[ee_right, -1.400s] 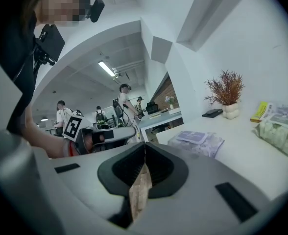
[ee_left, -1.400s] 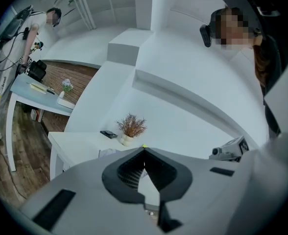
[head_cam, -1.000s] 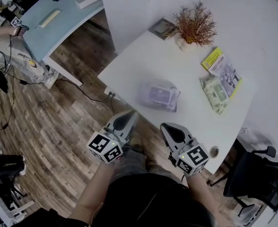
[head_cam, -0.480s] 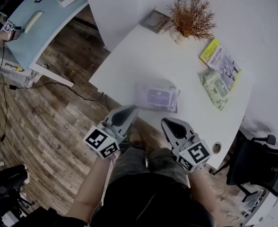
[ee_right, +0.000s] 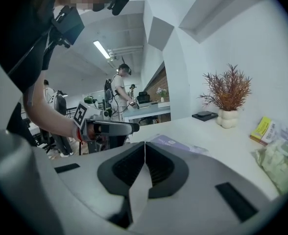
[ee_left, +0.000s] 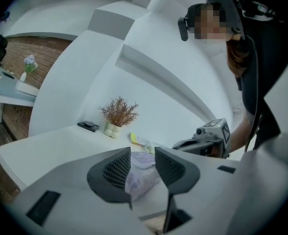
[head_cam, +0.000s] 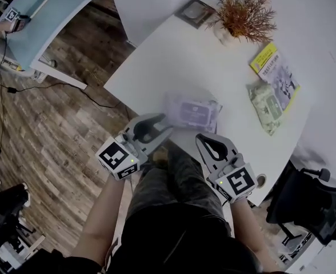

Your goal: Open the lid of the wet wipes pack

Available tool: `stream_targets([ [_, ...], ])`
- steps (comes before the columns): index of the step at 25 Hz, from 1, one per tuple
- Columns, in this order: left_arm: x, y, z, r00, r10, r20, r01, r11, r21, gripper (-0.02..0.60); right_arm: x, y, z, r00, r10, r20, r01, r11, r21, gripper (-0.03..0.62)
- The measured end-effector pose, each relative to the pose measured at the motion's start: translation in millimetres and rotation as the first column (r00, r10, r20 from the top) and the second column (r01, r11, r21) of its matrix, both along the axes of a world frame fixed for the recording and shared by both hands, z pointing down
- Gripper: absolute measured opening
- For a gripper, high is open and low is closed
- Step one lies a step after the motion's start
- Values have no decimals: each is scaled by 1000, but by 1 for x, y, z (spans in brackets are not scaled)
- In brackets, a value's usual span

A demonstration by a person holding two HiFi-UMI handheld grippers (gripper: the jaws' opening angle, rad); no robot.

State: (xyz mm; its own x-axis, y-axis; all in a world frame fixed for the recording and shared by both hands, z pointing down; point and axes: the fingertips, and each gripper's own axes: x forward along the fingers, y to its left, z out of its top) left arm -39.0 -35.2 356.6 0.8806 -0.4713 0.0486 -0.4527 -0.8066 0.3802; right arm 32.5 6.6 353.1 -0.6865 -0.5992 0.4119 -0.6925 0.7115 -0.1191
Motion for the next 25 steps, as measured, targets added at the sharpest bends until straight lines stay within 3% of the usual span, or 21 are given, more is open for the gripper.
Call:
stream_targets([
  [5,10,-5,2,993,74,91,-80,995,61,227,-5,-15,-6,999,-50,-7,50,998,39,21],
  [9,20,-15,5,971,145,190,-170,978,124,317,-3,-27,-7,998,-65,-18,66,996,58,21],
  [15,34,-17,25,905,226,361,-298,942,156,391,2,-27,0,993,-97,-62,102,992,80,21],
  [21,40,-24,41,867,253,430,-351,922,164,414,5,-31,4,995,-86,-56,90,993,77,21],
  [25,44,-23,46,817,299,494,-432,884,179,423,5,-37,2,995,-78,-63,84,991,106,23],
])
